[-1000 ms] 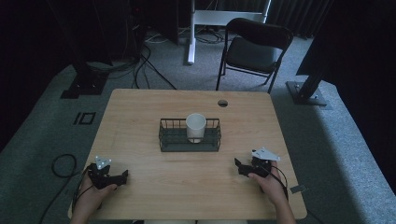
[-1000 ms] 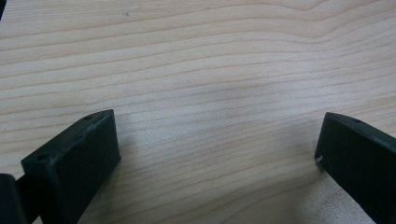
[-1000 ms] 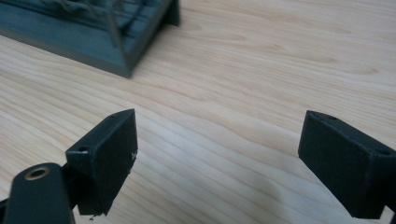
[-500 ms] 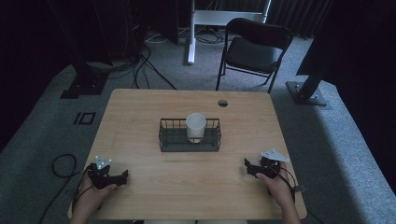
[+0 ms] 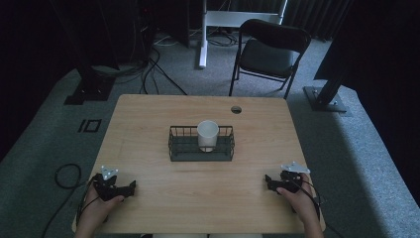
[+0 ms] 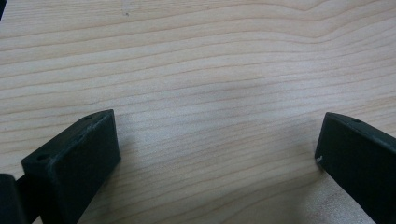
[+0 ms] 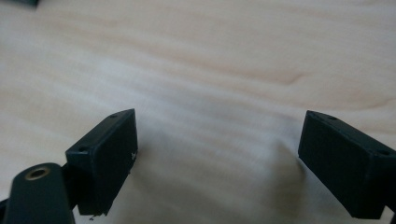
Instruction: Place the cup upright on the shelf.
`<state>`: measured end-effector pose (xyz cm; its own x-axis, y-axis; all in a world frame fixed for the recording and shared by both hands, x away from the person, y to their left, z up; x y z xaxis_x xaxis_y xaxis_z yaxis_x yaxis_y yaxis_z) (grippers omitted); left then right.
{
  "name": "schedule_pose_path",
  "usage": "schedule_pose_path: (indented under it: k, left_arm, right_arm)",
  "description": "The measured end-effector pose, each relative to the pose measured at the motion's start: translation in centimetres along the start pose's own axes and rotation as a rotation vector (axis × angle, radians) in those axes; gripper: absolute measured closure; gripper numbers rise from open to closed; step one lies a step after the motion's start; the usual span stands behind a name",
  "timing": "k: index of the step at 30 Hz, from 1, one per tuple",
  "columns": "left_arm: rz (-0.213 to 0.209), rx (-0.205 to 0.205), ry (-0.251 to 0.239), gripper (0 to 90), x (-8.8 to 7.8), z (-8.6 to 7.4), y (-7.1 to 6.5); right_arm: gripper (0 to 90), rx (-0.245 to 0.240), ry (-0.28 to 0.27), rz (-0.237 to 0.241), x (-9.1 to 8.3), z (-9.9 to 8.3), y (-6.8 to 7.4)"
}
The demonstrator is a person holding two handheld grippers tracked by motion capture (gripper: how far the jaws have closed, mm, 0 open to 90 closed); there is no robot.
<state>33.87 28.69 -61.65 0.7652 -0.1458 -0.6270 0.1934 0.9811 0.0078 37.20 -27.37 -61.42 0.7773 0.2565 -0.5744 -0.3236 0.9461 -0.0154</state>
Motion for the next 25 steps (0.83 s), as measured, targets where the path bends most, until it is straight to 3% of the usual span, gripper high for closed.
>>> schedule_pose_path:
  k: [9, 25]
  left_arm:
    - [0.0, 0.0, 0.0, 0.0, 0.0, 0.0, -0.01]
    - [0.0, 0.0, 0.0, 0.0, 0.0, 0.0, 0.0]
  right_arm:
    - [11.7, -0.002, 0.007, 0.048, -0.54, -0.49, 0.16]
    - [11.5, -0.007, 0.008, 0.053, -0.52, -0.49, 0.18]
Point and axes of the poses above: each handheld gripper's, and its own axes: x roughly forward along the jaws, z roughly out of its top, y roughly to its left, the point moved 9 cm from there along x, roughly forward along the jaws, and after that the axes turned 8 degrees about -y, right-handed, at the moved point
